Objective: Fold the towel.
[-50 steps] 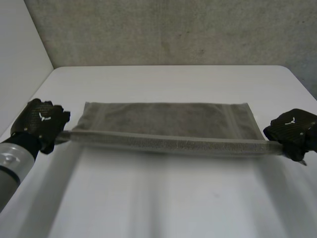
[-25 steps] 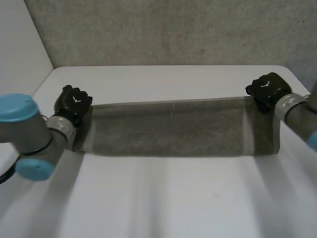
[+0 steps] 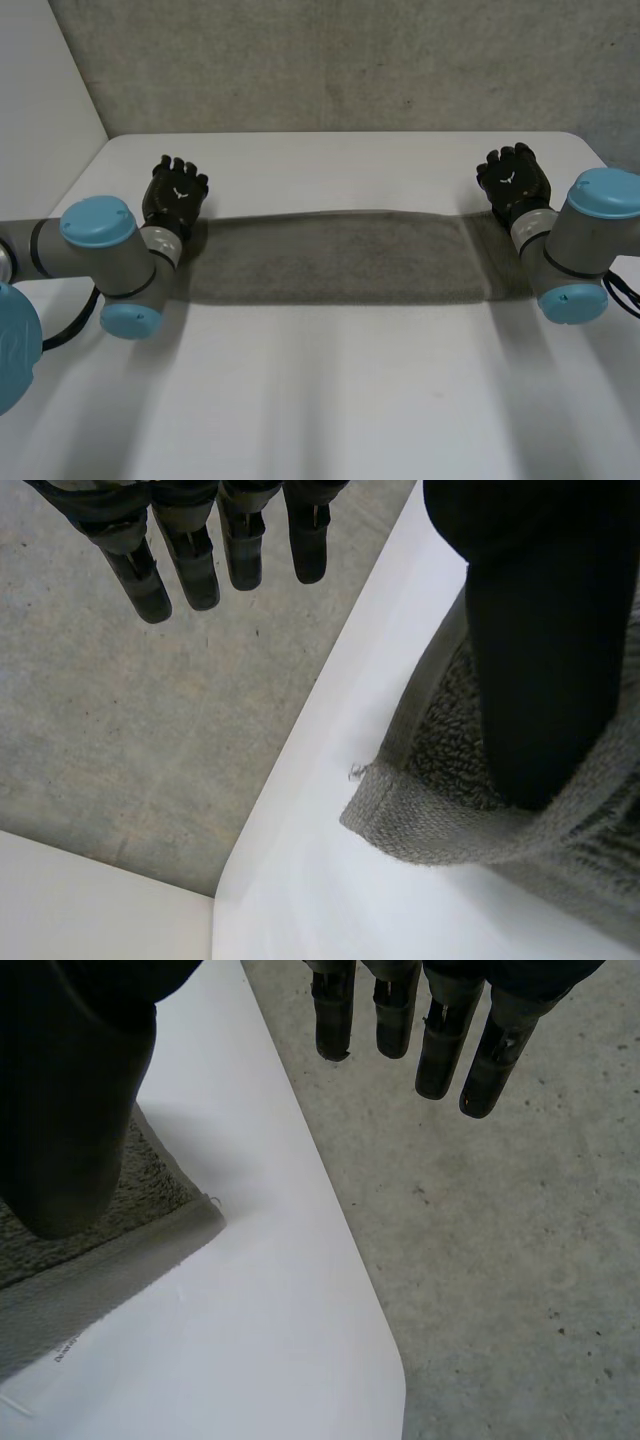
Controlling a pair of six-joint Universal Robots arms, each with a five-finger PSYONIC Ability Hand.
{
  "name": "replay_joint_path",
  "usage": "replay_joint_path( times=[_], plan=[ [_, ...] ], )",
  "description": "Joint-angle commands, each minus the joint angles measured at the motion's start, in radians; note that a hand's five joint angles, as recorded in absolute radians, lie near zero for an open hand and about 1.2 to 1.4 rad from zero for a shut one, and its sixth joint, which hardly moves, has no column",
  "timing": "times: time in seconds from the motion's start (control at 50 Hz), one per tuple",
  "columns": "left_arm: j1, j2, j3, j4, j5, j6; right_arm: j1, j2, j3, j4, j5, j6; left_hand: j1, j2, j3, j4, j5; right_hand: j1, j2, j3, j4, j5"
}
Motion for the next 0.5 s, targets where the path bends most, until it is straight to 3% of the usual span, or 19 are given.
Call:
replay_joint_path(
  times=[0.02,0.14,0.18,0.3,0.34,0.4,0.5],
  plan=[
    [-0.003,0.085,-0.051,-0.012,-0.003,-0.007,0.008,-0.144,0.096,0.018,0.006,0.043,-0.023,-0.018,-0.021,-0.022,-0.03,-0.062,-0.067,-0.066,-0.082,-0.061],
    [0.0,0.226,-0.16,-0.015,0.0,-0.039,-0.001,-0.312,0.233,0.084,-0.004,0.115,-0.02,-0.015,-0.018,-0.019,-0.027,-0.062,-0.067,-0.066,-0.082,-0.061],
    [0.002,0.263,-0.192,-0.017,0.005,-0.062,-0.003,-0.374,0.28,0.184,-0.012,0.155,-0.02,-0.015,-0.018,-0.019,-0.027,-0.062,-0.067,-0.066,-0.082,-0.061],
    [0.021,0.372,-0.303,-0.017,0.009,-0.194,-0.013,-0.405,0.323,0.323,-0.044,0.226,-0.014,-0.009,-0.012,-0.013,-0.022,-0.062,-0.067,-0.066,-0.082,-0.061],
    [0.043,0.398,-0.338,-0.017,0.024,-0.251,-0.058,-0.411,0.361,0.376,-0.096,0.259,-0.014,-0.009,-0.012,-0.013,-0.022,-0.062,-0.067,-0.066,-0.082,-0.061],
    [0.058,0.394,-0.346,-0.017,0.058,-0.284,-0.099,-0.421,0.403,0.383,-0.161,0.27,-0.011,-0.006,-0.009,-0.01,-0.019,-0.062,-0.067,-0.066,-0.082,-0.061],
    [0.08,0.378,-0.326,-0.014,0.078,-0.297,-0.127,-0.422,0.437,0.373,-0.198,0.272,0.001,0.005,0.002,0.002,-0.007,-0.043,-0.048,-0.047,-0.063,-0.042]
  ],
)
